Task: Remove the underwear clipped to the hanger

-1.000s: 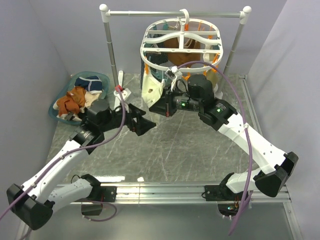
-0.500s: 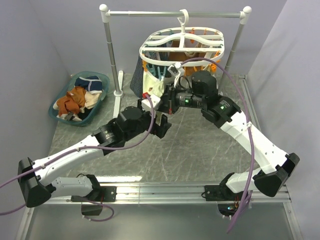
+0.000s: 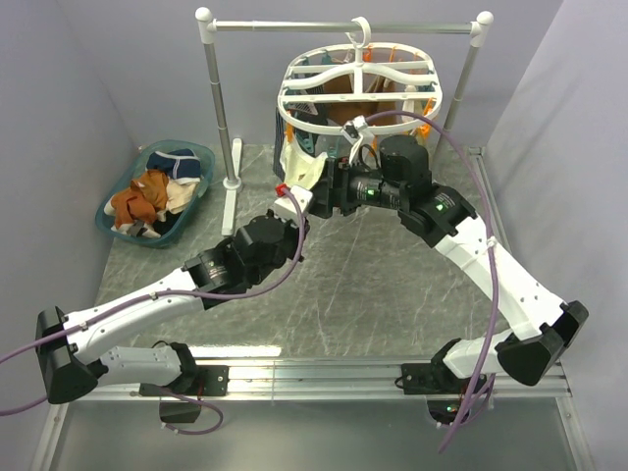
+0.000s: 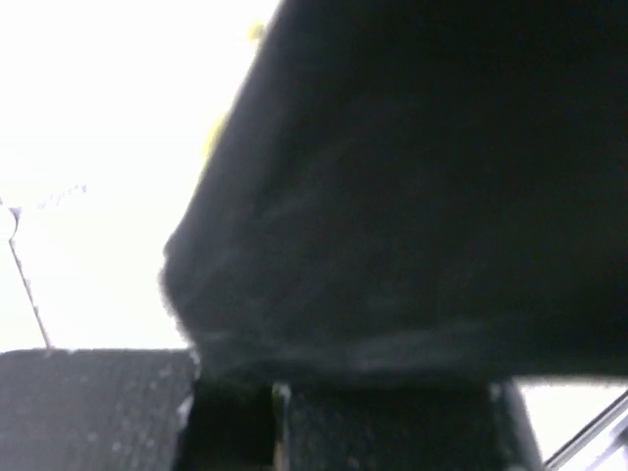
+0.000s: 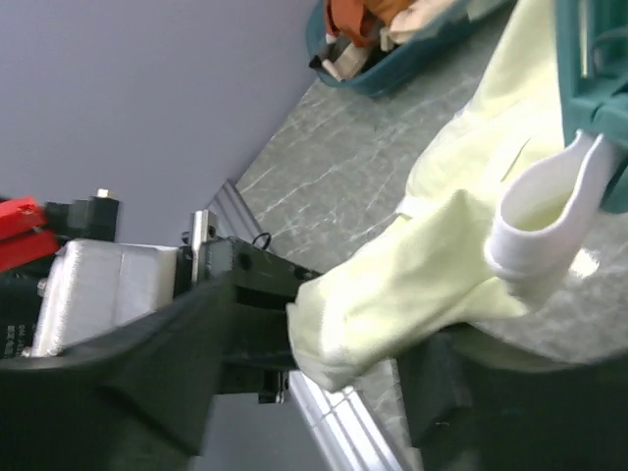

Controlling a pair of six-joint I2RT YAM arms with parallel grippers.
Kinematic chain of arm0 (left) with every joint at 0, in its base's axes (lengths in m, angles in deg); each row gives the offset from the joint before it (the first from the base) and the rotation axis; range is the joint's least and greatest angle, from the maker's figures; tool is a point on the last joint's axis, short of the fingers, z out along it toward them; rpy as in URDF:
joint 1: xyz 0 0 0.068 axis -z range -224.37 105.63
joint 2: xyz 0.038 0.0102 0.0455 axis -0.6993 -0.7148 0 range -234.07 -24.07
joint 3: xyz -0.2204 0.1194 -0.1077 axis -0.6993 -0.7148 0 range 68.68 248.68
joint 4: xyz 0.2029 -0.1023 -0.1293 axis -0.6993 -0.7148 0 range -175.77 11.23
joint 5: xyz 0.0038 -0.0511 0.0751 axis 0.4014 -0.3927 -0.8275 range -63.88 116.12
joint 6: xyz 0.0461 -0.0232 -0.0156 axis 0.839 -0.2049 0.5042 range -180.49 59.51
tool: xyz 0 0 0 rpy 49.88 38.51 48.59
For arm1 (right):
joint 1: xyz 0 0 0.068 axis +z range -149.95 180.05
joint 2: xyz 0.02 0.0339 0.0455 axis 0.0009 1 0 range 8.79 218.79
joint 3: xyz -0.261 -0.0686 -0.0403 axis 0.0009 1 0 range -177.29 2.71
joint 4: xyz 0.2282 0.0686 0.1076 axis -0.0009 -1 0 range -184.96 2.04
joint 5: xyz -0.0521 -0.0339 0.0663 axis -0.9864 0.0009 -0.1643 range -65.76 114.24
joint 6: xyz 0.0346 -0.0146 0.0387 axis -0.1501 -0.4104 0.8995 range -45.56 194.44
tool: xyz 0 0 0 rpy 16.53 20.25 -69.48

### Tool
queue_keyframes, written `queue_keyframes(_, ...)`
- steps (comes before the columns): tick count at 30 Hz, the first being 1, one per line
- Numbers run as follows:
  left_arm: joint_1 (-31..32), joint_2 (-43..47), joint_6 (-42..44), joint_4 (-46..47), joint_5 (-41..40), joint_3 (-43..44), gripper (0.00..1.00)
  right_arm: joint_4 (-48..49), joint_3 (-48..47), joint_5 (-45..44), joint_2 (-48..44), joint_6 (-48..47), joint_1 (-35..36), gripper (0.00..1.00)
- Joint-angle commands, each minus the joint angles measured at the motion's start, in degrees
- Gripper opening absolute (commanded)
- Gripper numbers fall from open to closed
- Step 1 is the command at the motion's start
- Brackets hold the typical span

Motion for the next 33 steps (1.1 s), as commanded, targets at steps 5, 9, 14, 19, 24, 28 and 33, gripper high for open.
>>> queue_keyframes(5,1.55,0.41,-1.3,0.37,-3.11,-0.59,0.0,-1.51,-0.89,-11.86,-8.72,-1.15,-0.42,0.83)
queue_keyframes(9,3.04,-2.13,-1.39,0.2,-4.42,0.46,0.0,-8.59,-5.08,-19.41,-9.78,-3.7,-0.33,0.87)
queue_keyframes(14,6.37,-7.66,0.1,-1.2,-8.28,3.97,0.0,-18.54,-11.69,-31.36,-7.58,-5.99,-0.33,0.92)
queue_keyframes(19,9.72,-13.56,2.56,-2.7,-13.91,8.89,0.0,-21.72,-14.6,-38.76,-6.61,-8.71,1.16,0.93)
queue_keyframes(24,11.48,-16.2,4.41,-1.83,-14.36,10.92,0.0,-23.13,-18.55,-39.56,-2.93,-12.57,2.04,0.93)
queue_keyframes(28,12.01,-17.08,4.76,-2.17,-14.36,11.97,0.0,-21.82,-18.99,-42.55,-0.47,-14.6,2.13,0.94)
queue_keyframes(33,12.71,-17.08,4.85,-2.44,-14.44,12.85,0.0,-19.18,-20.05,-46.32,3.14,-15.75,2.04,0.93)
